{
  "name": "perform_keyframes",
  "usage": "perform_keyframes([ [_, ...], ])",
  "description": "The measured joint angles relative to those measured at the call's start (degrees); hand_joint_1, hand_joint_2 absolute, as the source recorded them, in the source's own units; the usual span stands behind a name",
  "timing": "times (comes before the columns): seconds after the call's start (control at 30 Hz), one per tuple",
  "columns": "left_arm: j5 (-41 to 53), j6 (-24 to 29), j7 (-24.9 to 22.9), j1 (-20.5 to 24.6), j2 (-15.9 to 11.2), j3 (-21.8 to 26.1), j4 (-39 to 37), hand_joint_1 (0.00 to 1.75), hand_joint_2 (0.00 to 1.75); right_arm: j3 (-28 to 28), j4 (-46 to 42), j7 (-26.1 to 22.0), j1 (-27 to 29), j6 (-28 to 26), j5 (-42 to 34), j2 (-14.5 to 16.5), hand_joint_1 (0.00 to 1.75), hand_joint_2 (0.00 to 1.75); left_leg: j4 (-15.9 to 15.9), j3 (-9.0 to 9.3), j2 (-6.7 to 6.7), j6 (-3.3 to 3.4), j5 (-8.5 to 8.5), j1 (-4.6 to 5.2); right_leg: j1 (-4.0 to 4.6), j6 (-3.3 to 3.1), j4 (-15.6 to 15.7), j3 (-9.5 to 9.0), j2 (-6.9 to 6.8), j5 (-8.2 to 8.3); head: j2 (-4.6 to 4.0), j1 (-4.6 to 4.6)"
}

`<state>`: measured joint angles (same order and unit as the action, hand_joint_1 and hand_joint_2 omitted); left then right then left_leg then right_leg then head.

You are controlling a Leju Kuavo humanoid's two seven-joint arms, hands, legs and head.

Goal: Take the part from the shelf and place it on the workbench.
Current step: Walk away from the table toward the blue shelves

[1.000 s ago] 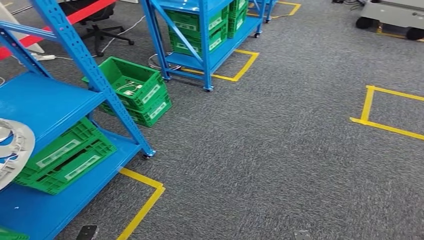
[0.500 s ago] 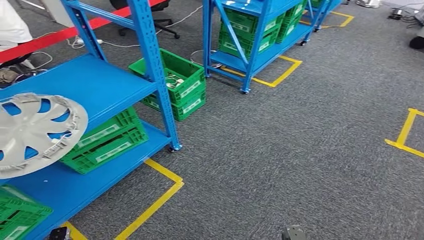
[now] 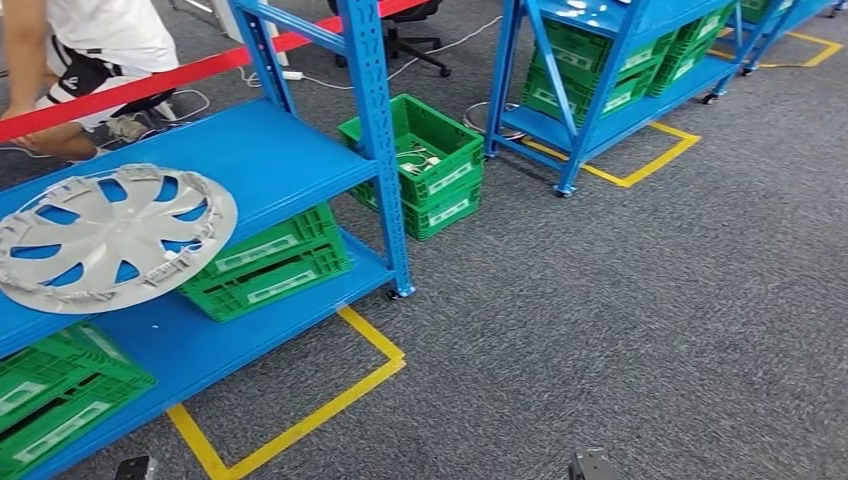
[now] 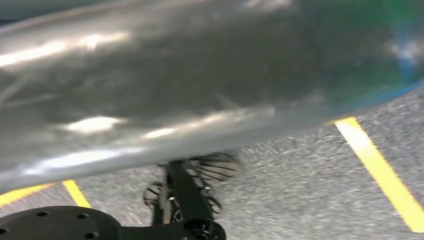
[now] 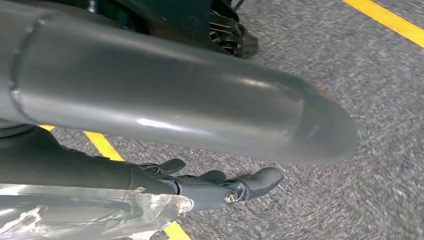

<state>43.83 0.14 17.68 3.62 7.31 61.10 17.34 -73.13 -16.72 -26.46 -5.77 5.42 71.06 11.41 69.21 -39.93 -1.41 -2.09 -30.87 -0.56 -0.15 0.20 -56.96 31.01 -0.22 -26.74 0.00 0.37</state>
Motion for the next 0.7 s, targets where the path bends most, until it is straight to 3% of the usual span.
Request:
perform_keyframes([
  [0.03, -0.13, -0.33, 0.35, 0.05, -0.12, 0.03, -0.05, 0.0, 0.0, 0.0, 0.0, 0.04, -0.02, 0.0, -0.08, -0.02, 0.0, 0.0, 2.8, -1.17, 0.43, -0.17, -0.85, -0.04, 0.02, -0.03, -0.01, -0.01, -0.92, -0.05, 0.0, 0.01],
  [0.07, -0.24, -0.67, 0.84, 0.01, -0.25, 0.07, -0.09, 0.0, 0.0, 0.01, 0.0, 0.08, -0.09, 0.0, -0.15, -0.04, 0.0, 0.0, 3.63, -1.39, 0.64, -0.32, -0.59, -0.1, 0.0, -0.03, -0.01, -0.04, -1.74, -0.1, 0.0, 0.0],
  [0.1, -0.24, -0.99, 1.55, -0.05, -0.4, 0.09, -0.13, 0.0, 0.0, 0.04, 0.0, 0.08, -0.17, 0.0, -0.24, -0.05, 0.0, 0.0, 2.14, -0.49, 0.9, -0.44, 0.73, -0.16, -0.06, 0.05, -0.02, -0.11, -2.48, -0.16, 0.0, -0.01],
  [0.17, -0.09, -1.54, 3.21, -0.02, -0.66, 0.11, -0.14, 0.0, 0.0, 0.17, -0.01, 0.05, -0.25, 0.0, -0.45, -0.07, 0.0, 0.0, -5.22, 3.52, 2.93, -0.73, 4.3, -0.17, -0.04, 0.48, -0.12, -0.36, -3.85, -0.44, 0.0, -0.06],
  [0.2, -0.01, -1.71, 3.82, 0.12, -0.74, 0.12, -0.14, 0.0, 0.0, 0.25, -0.01, 0.03, -0.24, 0.0, -0.55, -0.09, 0.0, 0.0, -8.72, 5.31, 4.08, -0.57, 5.45, -0.11, 0.13, 0.82, -0.33, -0.4, -4.46, -0.67, 0.0, -0.15],
  [0.27, 0.07, -1.89, 4.39, 0.24, -0.8, 0.12, -0.15, 0.0, 0.0, 0.37, -0.01, -0.03, -0.22, 0.0, -0.64, -0.13, 0.0, 0.0, -11.91, 6.74, 5.24, 0.17, 5.93, 0.11, 0.59, 1.36, -0.6, -0.55, -5.6, -1.01, 0.0, -0.12],
  [0.33, 0.28, -1.85, 4.68, -0.06, -0.84, 0.12, -0.16, 0.0, 0.0, 0.41, 0.0, -0.11, -0.31, 0.0, -0.72, -0.14, 0.0, 0.0, -12.02, 6.59, 4.1, 1.23, 5.97, 0.15, 0.56, 1.76, -0.53, -0.82, -6.33, -1.2, 0.0, 0.06],
  [0.4, 0.63, -1.53, 4.8, -0.27, -0.84, 0.13, -0.16, 0.0, 0.0, 0.45, 0.0, -0.22, -0.33, 0.0, -0.88, -0.14, 0.0, 0.0, -12.12, 6.61, 2.99, 2.04, 6.12, 0.01, 0.23, 2.33, -2.11, -0.26, -4.29, -2.61, 0.0, 0.13],
  [0.47, 1.01, -1.13, 4.74, -0.08, -0.85, 0.14, -0.16, 0.0, 0.0, 0.5, 0.01, -0.3, -0.13, 0.01, -1.05, -0.14, 0.0, 0.0, -12.16, 6.51, 1.72, 2.68, 6.28, -0.12, 0.05, 2.69, -8.63, 2.67, -1.14, -6.11, 0.0, 0.33],
  [0.53, 1.24, -0.93, 4.67, 0.03, -0.9, 0.15, -0.16, 0.0, 0.0, 0.52, 0.02, -0.3, 0.21, 0.02, -1.24, -0.14, 0.0, 0.0, -12.16, 6.38, 0.21, 2.95, 6.4, -0.06, 0.04, 2.69, -16.18, 6.38, -0.08, -8.87, 0.0, 0.4],
  [0.57, 1.27, -0.9, 4.63, -0.03, -0.92, 0.15, -0.16, 0.0, 0.0, 0.52, 0.02, -0.3, 0.32, 0.02, -1.33, -0.14, 0.0, 0.0, -12.15, 6.37, -0.57, 2.97, 6.44, -0.03, 0.04, 2.61, -17.57, 7.23, 0.05, -8.79, 0.0, 0.39],
  [0.6, 1.31, -0.89, 4.6, -0.1, -0.93, 0.17, -0.16, 0.0, 0.0, 0.51, 0.02, -0.3, 0.38, 0.02, -1.39, -0.14, 0.0, 0.0, -12.15, 6.39, -1.35, 2.94, 6.48, -0.02, 0.03, 2.47, -16.51, 6.91, 0.2, -7.53, 0.0, 0.38],
  [0.63, 1.35, -0.88, 4.56, -0.14, -0.93, 0.19, -0.16, 0.0, 0.0, 0.51, 0.02, -0.3, 0.38, 0.02, -1.42, -0.14, 0.0, 0.0, -12.15, 6.42, -2.16, 2.85, 6.54, -0.07, 0.0, 2.3, -13.44, 5.57, 0.64, -5.49, 0.0, 0.39],
  [0.7, 1.4, -0.94, 4.54, -0.07, -0.94, 0.26, -0.16, 0.0, 0.0, 0.53, 0.03, -0.31, 0.32, 0.02, -1.45, -0.14, 0.0, 0.0, -12.06, 6.35, -3.69, 2.48, 6.72, -0.12, -0.29, 2.06, -5.38, 1.88, 3.23, -2.08, 0.0, 0.39],
])
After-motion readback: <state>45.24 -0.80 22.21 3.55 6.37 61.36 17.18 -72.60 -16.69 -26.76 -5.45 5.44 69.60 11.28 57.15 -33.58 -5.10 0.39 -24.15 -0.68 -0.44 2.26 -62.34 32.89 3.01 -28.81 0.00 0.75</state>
